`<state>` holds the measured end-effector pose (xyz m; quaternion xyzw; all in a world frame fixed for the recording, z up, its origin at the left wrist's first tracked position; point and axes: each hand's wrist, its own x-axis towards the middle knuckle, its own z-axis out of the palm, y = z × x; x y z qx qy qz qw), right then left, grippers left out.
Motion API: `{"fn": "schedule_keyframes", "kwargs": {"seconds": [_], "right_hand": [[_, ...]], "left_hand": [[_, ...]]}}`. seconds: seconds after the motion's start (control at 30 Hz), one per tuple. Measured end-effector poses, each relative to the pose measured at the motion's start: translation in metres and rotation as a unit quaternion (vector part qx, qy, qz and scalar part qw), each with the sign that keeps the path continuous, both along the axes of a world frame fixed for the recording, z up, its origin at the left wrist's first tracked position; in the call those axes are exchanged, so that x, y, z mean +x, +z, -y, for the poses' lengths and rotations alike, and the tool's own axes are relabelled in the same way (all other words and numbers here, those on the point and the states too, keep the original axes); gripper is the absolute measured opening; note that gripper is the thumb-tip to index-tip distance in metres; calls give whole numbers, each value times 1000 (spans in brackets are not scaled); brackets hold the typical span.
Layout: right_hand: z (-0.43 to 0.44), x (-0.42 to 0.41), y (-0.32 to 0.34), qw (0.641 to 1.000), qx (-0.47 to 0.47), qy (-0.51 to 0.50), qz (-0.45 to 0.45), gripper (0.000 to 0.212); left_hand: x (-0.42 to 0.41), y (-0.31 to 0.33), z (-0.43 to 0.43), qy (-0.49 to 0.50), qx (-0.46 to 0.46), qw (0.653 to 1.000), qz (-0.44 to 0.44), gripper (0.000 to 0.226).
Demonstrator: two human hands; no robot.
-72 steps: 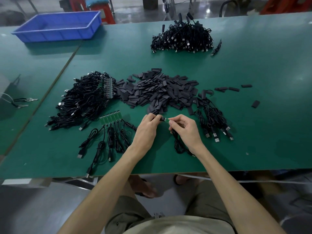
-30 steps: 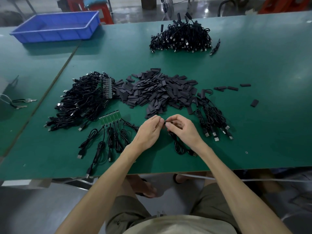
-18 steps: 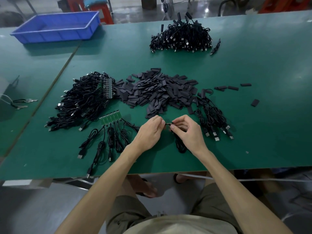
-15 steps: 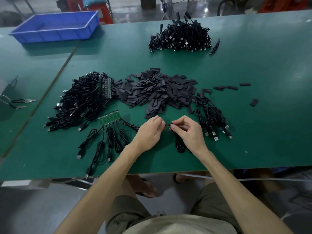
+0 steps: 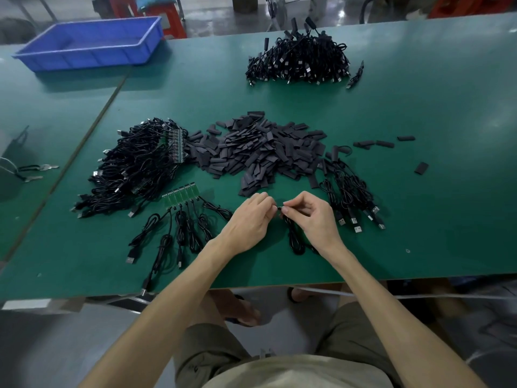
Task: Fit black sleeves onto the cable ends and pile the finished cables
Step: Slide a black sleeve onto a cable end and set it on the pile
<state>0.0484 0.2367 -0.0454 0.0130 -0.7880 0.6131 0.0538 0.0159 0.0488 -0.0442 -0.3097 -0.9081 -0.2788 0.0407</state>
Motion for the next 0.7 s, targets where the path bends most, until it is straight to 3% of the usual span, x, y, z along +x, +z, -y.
{"fn": "schedule_keyframes", "kwargs": {"seconds": [0.13, 0.23, 0.7], "right_hand": [[0, 0, 0, 1000, 3, 6, 3, 10], [-1, 0, 0, 1000, 0, 4, 5, 10], [1, -2, -1, 1000, -5, 13, 9, 11]], "left_hand": [[-3, -3, 1, 18, 33, 999, 14, 30], [-6, -6, 1, 13, 16, 1000, 4, 20], [-6, -7, 1, -8, -19, 1000, -23, 15]]}}
